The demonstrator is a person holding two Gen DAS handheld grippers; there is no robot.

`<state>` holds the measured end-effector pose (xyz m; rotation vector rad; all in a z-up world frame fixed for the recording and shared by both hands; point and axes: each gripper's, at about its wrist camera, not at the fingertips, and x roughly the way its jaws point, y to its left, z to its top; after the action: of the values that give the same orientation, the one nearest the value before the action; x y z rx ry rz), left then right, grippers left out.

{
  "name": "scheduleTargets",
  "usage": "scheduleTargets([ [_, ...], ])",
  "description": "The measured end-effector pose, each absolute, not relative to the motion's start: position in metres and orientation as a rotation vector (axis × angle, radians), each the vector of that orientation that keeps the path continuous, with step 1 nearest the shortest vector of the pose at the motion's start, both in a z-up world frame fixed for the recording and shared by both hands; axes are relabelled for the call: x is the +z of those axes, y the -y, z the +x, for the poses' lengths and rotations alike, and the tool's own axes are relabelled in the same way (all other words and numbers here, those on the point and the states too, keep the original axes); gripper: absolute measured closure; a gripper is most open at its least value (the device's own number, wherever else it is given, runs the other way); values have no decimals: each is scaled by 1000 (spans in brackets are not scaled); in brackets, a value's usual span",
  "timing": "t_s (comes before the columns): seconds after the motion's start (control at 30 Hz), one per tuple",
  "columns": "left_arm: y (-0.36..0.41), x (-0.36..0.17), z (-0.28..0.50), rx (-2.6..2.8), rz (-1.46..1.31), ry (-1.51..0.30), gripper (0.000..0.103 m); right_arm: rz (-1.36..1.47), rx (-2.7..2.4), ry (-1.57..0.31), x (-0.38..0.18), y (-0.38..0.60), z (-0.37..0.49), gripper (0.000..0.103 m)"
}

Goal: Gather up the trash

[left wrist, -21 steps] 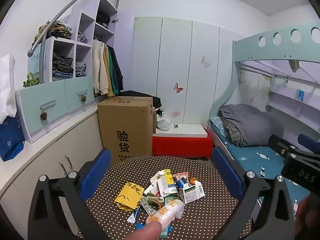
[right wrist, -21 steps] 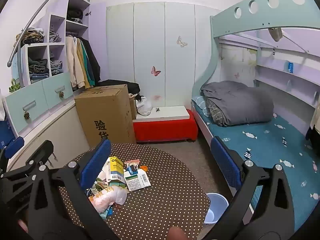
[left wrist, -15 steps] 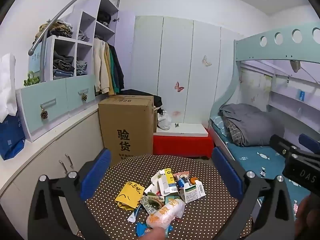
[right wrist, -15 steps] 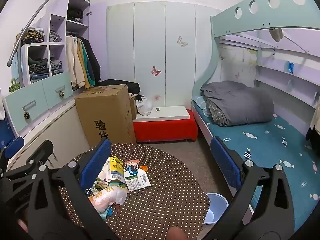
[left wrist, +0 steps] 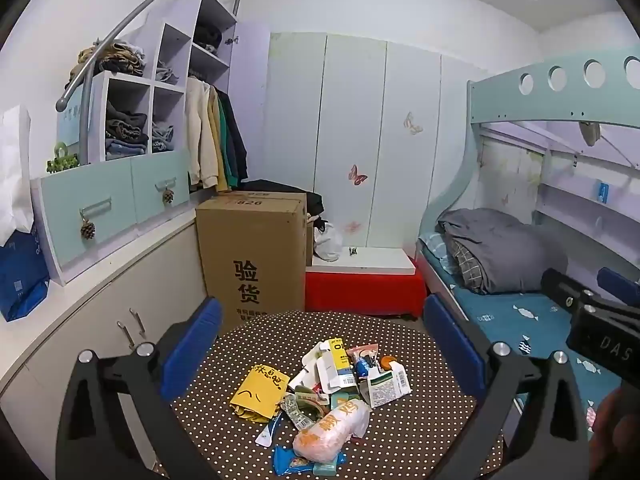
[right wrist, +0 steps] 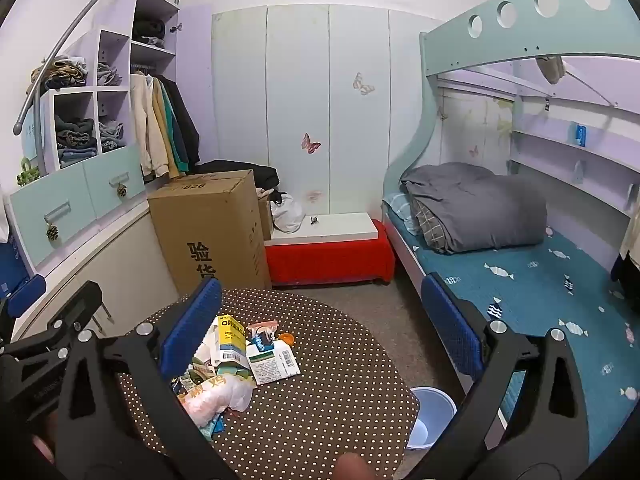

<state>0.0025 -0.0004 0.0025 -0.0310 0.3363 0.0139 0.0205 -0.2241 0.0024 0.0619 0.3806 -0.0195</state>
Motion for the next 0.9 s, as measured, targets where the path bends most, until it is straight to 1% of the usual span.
scheduleTargets([
  [0.9,0,-1,2,15,-39,-333,4,58,-21,-376,4,226,20,6],
])
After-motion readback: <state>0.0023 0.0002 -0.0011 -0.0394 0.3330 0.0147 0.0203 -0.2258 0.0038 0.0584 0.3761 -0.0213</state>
